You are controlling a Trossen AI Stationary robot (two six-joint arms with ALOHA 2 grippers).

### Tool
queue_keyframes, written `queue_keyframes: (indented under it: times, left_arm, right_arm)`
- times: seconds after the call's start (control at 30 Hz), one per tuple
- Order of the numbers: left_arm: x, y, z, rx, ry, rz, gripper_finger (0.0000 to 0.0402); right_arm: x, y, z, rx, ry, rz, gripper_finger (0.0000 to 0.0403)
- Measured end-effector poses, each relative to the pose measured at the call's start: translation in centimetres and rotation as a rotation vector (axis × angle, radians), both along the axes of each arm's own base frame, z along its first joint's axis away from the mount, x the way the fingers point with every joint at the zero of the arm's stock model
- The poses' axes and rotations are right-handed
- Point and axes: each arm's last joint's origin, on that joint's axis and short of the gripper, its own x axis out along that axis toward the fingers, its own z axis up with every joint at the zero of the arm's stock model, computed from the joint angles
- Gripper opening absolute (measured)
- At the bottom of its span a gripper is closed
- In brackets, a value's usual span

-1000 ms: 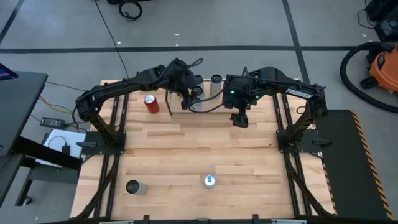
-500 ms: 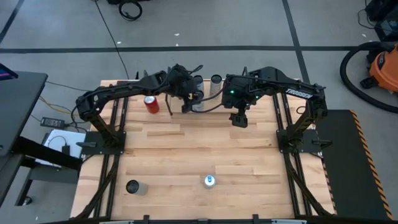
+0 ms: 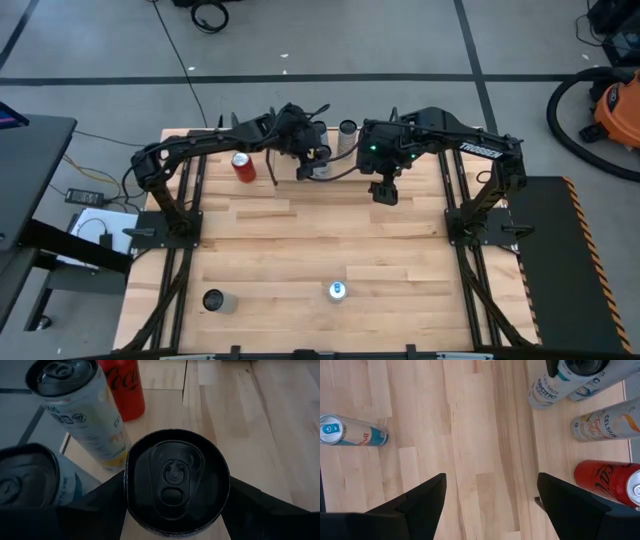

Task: Place canned beverage on shelf
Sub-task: Put the white-blue soda can aligned with the other white-blue soda can on the shelf

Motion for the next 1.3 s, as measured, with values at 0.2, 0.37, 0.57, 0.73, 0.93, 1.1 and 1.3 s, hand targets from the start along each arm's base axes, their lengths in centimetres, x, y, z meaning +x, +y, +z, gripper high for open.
queue_keyframes:
  times: [0.2,0.37,0.57,0.73,0.93,1.1,1.3]
  left_arm:
    - [-0.2,0.4,0.0,0.000,0.007,0.010,0.0265]
    - [-0.6,0.9,-0.1,-0.014,0.004,-0.031,0.0265]
    - [-1.0,1.4,-0.1,-0.027,-0.004,-0.053,0.0266]
    - [-1.3,2.0,-0.1,-0.014,-0.004,-0.051,0.0266]
    - [-1.4,2.1,-0.1,0.019,0.000,-0.070,0.0266]
    - [-1.2,1.8,-0.1,0.024,-0.003,-0.082,0.0266]
    - [-1.3,1.9,-0.1,0.006,-0.003,-0.066,0.0266]
  right_arm:
    - [0.0,0.0,0.0,0.000,0.000,0.000,0.0321]
    - [0.1,0.0,-0.5,0.002,0.019,0.000,0.0321]
    - [0.3,0.0,-1.8,-0.002,0.072,0.025,0.0321]
    - [0.5,-0.1,-2.1,-0.008,0.070,0.042,0.0321]
    - [0.8,-0.1,-2.0,-0.014,0.042,0.049,0.0321]
    - [0.8,-0.1,-2.0,-0.014,0.041,0.049,0.0321]
    - [0.8,-0.1,-2.0,-0.014,0.042,0.049,0.0321]
